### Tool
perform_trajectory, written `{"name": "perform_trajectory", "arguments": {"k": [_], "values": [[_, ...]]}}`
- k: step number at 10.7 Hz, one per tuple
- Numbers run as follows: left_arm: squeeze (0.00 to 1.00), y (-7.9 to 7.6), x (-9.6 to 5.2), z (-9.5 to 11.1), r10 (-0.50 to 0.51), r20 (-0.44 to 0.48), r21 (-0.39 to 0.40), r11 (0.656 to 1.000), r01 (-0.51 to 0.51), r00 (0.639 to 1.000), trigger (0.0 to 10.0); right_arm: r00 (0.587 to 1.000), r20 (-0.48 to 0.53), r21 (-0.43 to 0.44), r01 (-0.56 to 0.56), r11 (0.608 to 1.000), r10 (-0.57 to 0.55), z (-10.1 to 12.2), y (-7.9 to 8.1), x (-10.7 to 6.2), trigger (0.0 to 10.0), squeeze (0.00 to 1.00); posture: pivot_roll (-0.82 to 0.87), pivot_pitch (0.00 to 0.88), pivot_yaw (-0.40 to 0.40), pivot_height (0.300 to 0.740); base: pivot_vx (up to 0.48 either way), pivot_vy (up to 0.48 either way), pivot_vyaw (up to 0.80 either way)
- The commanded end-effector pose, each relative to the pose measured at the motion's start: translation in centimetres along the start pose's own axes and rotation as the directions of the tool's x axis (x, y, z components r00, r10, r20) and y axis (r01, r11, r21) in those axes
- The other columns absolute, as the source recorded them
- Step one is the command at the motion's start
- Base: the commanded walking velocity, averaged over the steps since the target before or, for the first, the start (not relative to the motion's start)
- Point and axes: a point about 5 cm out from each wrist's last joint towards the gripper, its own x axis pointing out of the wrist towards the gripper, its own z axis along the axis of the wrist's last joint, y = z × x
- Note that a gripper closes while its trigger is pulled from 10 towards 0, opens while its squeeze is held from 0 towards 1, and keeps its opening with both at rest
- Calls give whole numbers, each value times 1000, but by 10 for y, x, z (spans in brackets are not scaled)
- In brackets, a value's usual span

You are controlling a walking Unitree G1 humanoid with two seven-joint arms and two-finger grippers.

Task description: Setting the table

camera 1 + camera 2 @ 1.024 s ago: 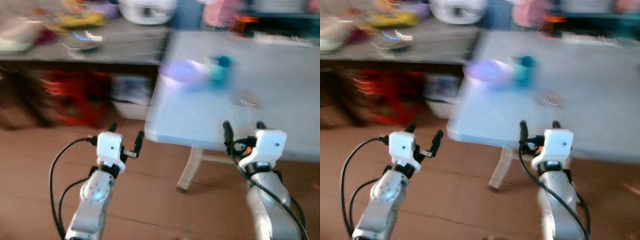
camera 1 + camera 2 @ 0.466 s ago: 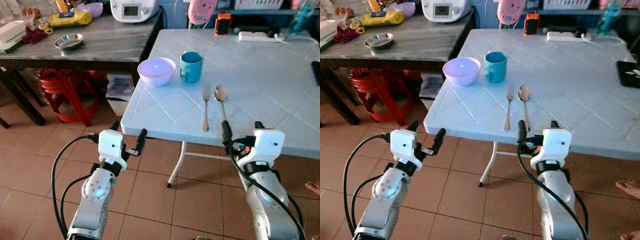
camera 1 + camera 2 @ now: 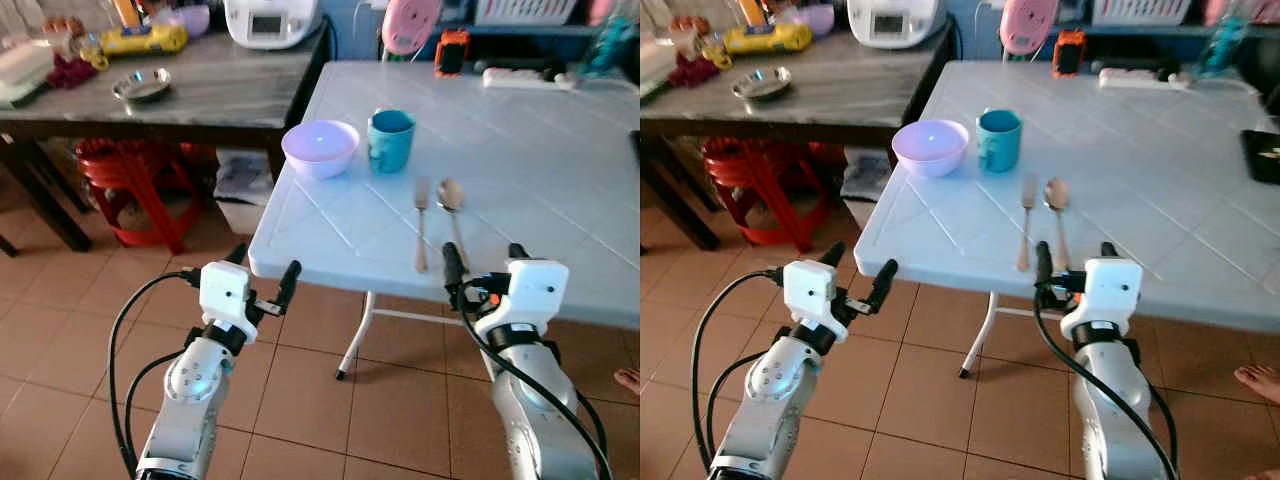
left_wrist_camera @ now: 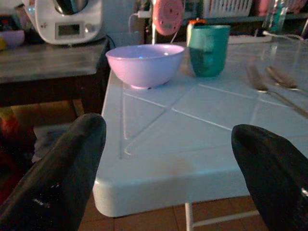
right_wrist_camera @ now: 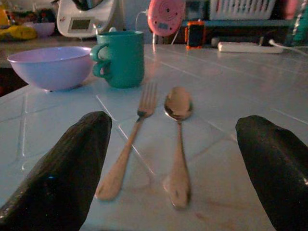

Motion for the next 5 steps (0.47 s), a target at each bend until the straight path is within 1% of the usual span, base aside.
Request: {"name": "perform_trajectory", "arguments": {"k": [1, 5], "values": [[0, 1, -2, 0, -8, 5, -2, 1000, 8, 1000, 10000, 1000, 13, 4, -15, 1000, 15, 4, 4, 0, 10000, 0, -173, 127, 86, 740, 345, 0, 0], [0, -1, -2, 0, -22, 1, -11, 1000, 22, 1000, 10000, 1000, 11, 6, -15, 1000, 15, 3, 4, -2, 10000, 0, -175, 127, 88, 740, 338, 0, 0]]}}
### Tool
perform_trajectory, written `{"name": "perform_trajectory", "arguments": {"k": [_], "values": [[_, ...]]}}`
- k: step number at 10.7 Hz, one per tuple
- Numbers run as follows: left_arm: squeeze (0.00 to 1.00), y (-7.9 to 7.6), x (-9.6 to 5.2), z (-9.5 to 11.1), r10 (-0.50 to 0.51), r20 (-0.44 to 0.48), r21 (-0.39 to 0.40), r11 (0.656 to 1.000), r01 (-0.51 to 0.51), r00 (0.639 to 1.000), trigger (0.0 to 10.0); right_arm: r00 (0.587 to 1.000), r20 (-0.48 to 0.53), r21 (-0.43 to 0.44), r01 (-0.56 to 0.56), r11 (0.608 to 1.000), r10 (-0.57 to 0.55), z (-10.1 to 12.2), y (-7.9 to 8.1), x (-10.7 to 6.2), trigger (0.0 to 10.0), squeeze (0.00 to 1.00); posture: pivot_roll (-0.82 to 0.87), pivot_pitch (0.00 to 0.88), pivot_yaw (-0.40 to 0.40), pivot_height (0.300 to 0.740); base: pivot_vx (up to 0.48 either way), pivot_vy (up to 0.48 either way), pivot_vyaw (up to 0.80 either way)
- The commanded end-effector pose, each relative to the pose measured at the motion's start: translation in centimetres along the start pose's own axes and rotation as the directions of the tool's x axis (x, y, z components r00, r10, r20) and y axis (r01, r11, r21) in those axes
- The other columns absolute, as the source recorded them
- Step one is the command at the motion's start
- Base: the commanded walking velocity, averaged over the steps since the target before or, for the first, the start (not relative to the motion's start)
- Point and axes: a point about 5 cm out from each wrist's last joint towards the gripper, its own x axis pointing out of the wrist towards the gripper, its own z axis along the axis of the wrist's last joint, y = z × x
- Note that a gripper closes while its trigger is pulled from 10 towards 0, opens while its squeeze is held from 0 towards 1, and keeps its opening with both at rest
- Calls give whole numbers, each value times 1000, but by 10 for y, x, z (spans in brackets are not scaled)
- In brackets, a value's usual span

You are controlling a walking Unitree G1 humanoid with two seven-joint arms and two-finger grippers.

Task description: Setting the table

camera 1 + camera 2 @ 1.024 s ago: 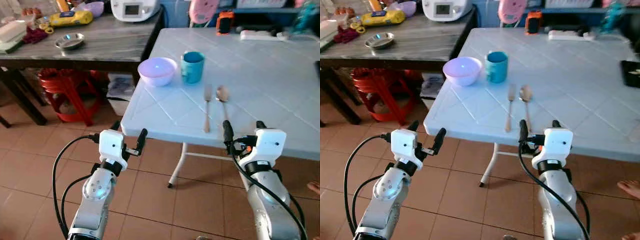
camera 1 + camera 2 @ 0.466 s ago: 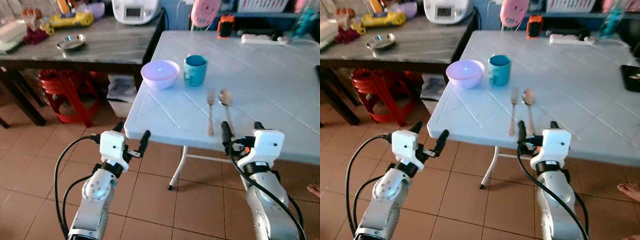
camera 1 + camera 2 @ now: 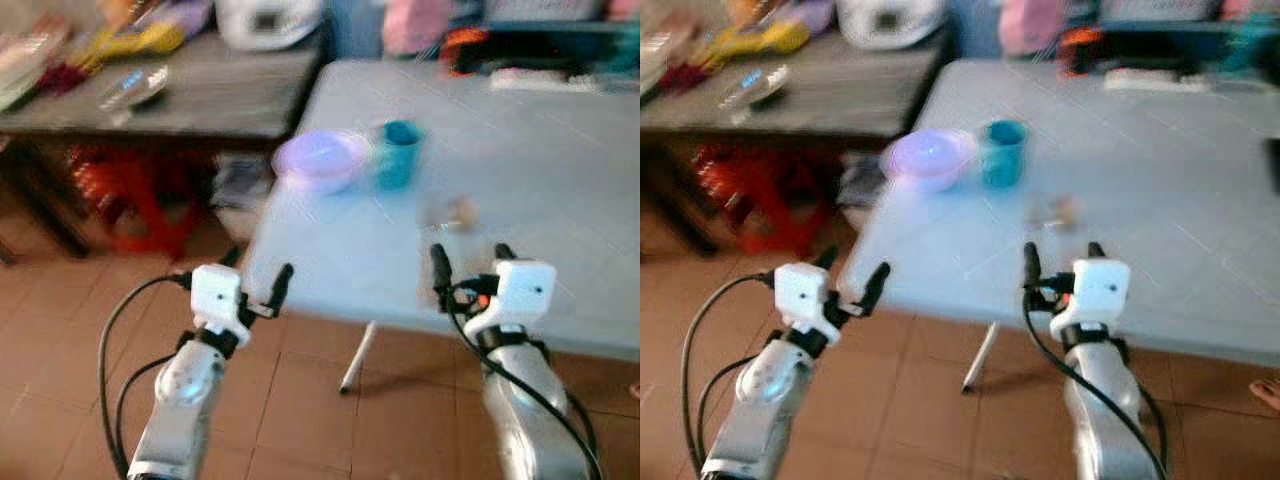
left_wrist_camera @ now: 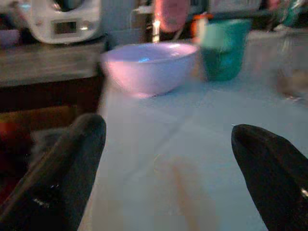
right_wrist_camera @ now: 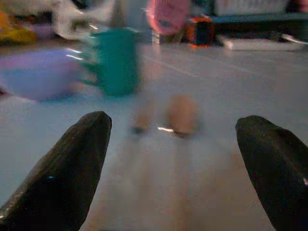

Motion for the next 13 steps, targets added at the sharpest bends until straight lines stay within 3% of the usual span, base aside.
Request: {"name": "perform_trajectory", "arguments": {"k": [1, 4, 6, 10, 13], "values": [[0, 0, -1, 0, -20, -4, 11, 1000, 20, 1000, 10000, 1000, 14, 9, -3, 1000, 3, 4, 2, 0, 10000, 0, -179, 131, 90, 740, 322, 0, 0], [0, -1, -2, -2, -30, -13, 4, 1000, 30, 999, 10000, 1000, 9, -15, 19, 1000, -19, 3, 2, 0, 10000, 0, -179, 135, 95, 740, 87, 0, 0], [0, 0, -13, -7, -71, -27, 23, 997, 72, 997, 10000, 1000, -11, 18, 28, 999, -28, 3, 7, 2, 10000, 0, -175, 140, 97, 740, 0, 0, 0], [0, 8, -28, -14, -135, -68, 65, 988, 139, 989, 10000, 997, 8, -12, 79, 997, -79, 7, 10, 11, 10000, 0, -165, 159, 100, 740, 0, 0, 0], [0, 7, -32, -21, -174, -87, 55, 982, 179, 981, 10000, 997, -54, 95, 58, 994, -53, 6, 26, 22, 10000, 0, -164, 170, 102, 740, 0, 0, 0]]}}
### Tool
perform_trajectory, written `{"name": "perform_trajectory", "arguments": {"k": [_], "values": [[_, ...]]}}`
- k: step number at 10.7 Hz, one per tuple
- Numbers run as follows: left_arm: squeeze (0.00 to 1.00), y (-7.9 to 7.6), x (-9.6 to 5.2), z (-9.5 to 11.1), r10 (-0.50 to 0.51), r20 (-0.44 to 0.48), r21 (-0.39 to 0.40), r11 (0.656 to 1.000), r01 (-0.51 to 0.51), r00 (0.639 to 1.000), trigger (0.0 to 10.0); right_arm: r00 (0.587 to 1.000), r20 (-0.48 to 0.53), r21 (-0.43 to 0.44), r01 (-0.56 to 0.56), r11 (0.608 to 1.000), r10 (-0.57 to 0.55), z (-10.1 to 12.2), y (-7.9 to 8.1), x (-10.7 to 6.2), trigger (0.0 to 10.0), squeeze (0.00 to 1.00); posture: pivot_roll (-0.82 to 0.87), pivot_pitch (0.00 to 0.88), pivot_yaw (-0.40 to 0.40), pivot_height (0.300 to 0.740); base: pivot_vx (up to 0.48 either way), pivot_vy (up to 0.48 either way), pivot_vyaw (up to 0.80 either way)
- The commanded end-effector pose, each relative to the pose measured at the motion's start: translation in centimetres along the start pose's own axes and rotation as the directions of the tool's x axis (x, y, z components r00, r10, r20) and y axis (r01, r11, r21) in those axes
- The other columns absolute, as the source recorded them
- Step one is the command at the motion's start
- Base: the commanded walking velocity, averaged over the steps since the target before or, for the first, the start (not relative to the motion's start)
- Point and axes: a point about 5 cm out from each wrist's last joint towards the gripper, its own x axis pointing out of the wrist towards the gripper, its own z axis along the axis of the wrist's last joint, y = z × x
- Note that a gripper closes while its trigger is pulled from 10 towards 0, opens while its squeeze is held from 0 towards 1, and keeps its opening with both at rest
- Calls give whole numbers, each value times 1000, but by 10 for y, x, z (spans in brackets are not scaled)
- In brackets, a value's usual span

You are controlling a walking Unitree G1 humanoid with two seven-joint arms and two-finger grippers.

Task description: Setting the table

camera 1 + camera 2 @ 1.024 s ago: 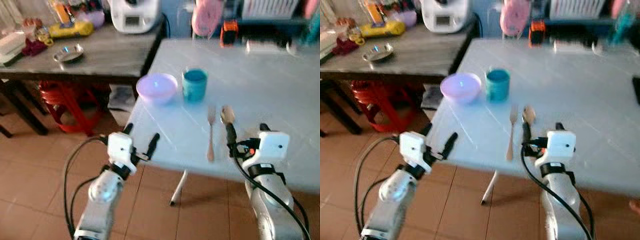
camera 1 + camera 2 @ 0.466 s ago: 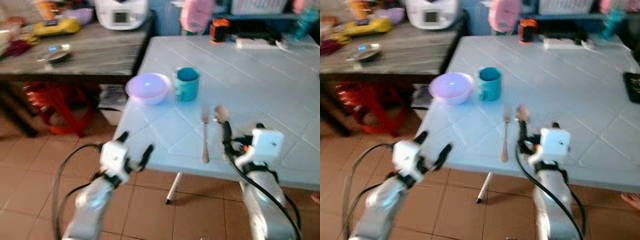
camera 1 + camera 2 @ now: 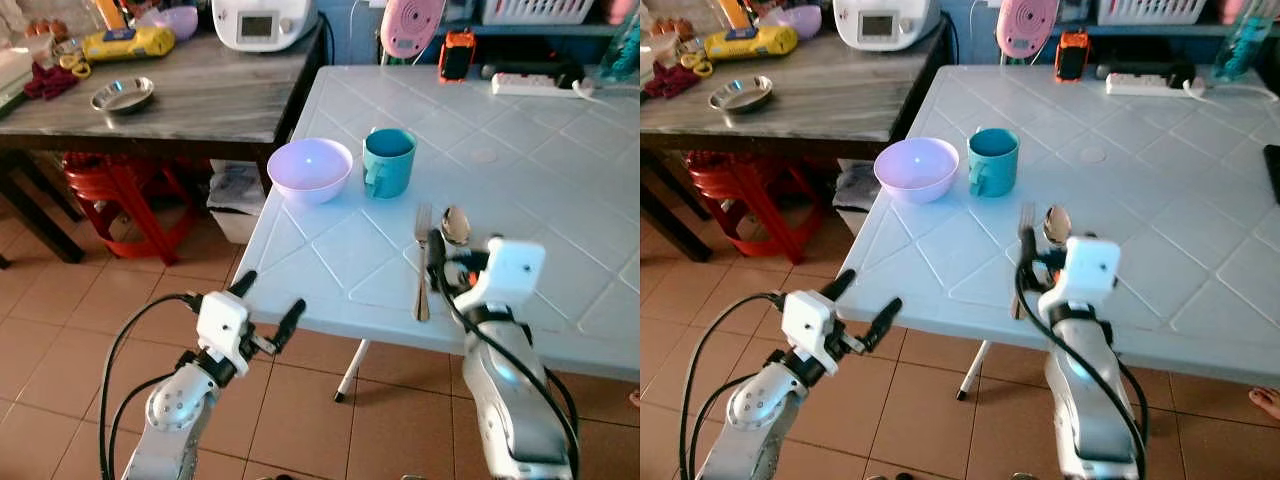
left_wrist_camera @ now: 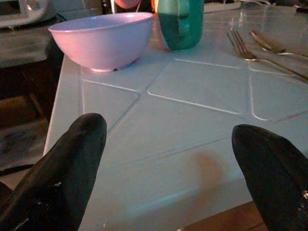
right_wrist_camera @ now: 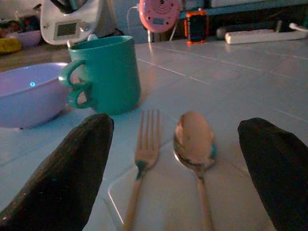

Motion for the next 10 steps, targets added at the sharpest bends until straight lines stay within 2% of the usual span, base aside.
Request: {"name": "perform_trajectory", "arguments": {"k": [1, 3, 7, 8, 10], "values": [[0, 1, -3, -6, -4, -19, 3, 1000, 4, 1000, 10000, 999, -37, 25, 0, 1000, 1, -4, 5, 3, 10000, 0, -164, 172, 103, 740, 0, 0, 0], [0, -2, -4, -16, -28, -38, -13, 1000, 27, 999, 10000, 996, -84, 17, -4, 1000, 5, -6, 10, 12, 10000, 0, -161, 173, 101, 740, 0, 0, 0], [0, -3, -6, -36, -42, -70, -30, 999, 40, 997, 10000, 979, -195, 73, -43, 996, 57, -17, 29, 19, 10000, 0, -156, 177, 100, 740, 0, 0, 0], [0, -3, -7, -40, -50, -71, -35, 998, 48, 996, 10000, 975, -212, 65, -59, 996, 72, -20, 34, 19, 10000, 0, -154, 178, 102, 740, 0, 0, 0], [0, -1, -7, -44, -79, -59, -58, 995, 76, 995, 10000, 961, -270, 38, -47, 998, 55, -26, 33, 22, 10000, 0, -157, 181, 103, 740, 0, 0, 0]]}}
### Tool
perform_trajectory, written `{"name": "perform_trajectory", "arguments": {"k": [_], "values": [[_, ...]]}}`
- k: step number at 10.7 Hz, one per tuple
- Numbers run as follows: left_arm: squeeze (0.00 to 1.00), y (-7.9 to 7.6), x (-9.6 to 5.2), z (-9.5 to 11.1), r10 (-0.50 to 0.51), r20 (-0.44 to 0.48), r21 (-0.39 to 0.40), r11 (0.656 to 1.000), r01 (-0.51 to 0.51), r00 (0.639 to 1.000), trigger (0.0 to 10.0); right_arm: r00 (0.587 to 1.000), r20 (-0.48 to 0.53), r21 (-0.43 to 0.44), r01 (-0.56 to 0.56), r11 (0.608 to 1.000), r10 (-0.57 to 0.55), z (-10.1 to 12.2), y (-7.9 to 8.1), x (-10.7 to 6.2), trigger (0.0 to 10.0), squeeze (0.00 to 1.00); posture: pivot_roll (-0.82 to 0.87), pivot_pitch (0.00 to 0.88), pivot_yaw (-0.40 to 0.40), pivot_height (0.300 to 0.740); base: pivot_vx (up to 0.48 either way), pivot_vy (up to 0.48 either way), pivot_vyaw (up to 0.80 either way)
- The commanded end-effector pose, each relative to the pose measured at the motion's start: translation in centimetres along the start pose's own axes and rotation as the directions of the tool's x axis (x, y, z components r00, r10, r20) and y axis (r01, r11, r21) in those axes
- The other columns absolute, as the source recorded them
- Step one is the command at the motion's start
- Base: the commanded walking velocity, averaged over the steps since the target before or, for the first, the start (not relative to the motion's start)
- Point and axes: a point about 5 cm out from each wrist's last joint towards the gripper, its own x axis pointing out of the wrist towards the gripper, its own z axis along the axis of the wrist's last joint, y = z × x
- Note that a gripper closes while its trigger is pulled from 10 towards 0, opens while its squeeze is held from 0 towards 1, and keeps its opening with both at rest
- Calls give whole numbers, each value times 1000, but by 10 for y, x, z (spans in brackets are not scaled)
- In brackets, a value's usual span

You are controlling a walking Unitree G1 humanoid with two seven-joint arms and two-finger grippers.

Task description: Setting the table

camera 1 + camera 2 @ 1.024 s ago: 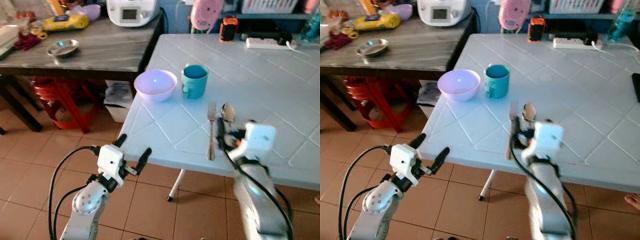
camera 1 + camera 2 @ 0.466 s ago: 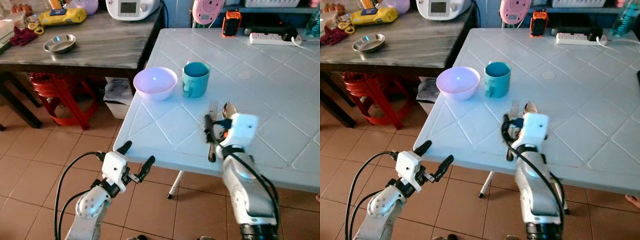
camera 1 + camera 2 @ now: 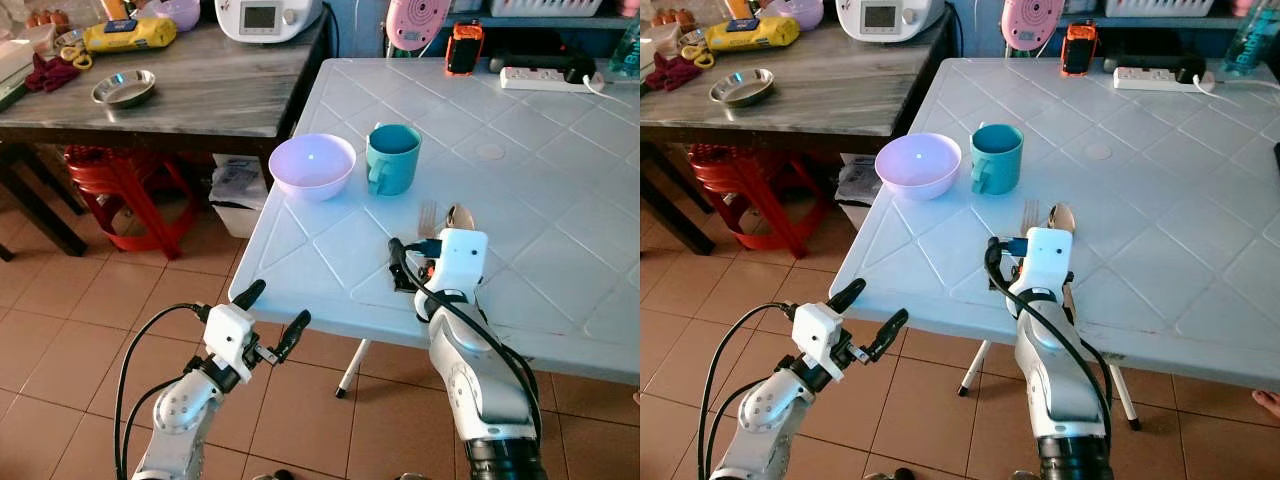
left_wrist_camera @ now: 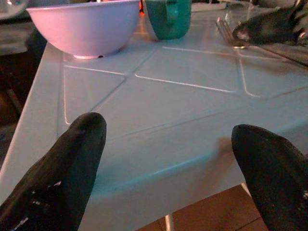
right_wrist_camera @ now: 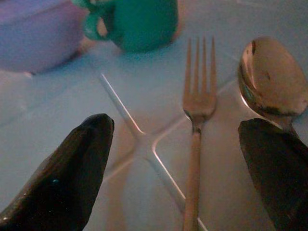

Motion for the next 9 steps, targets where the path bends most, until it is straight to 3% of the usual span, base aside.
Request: {"name": "perform_trajectory", "arguments": {"k": [1, 4, 6, 7, 8, 9], "values": [[0, -4, -10, -16, -13, -74, -49, 999, 10, 997, 10000, 999, -53, -16, 6, 1000, -7, -8, 1, 1, 10000, 0, -157, 181, 103, 740, 0, 0, 0], [0, 6, 2, -4, -35, -18, -15, 999, 35, 999, 10000, 992, -124, -14, 25, 1000, -27, -21, -6, -3, 10000, 0, -159, 184, 100, 740, 0, 0, 0], [0, 23, 13, 21, -51, 42, 7, 999, 51, 998, 10000, 990, -138, -18, 39, 999, -41, -24, -9, -3, 10000, 0, -156, 182, 98, 740, 0, 0, 0], [0, 30, 21, 60, -80, 95, 51, 996, 75, 992, 10000, 989, -144, -20, 41, 999, -44, -25, -10, -3, 10000, 0, -155, 182, 99, 740, 0, 0, 0], [0, 30, 26, 78, -70, 118, 86, 994, 60, 991, 10000, 988, -145, -19, 42, 999, -45, -25, -10, -3, 10000, 0, -155, 180, 100, 740, 0, 0, 0], [0, 32, 33, 88, -15, 145, 69, 998, 5, 989, 10000, 988, -147, -15, 46, 999, -48, -25, -10, -4, 10000, 0, -157, 182, 105, 740, 0, 0, 0]]}}
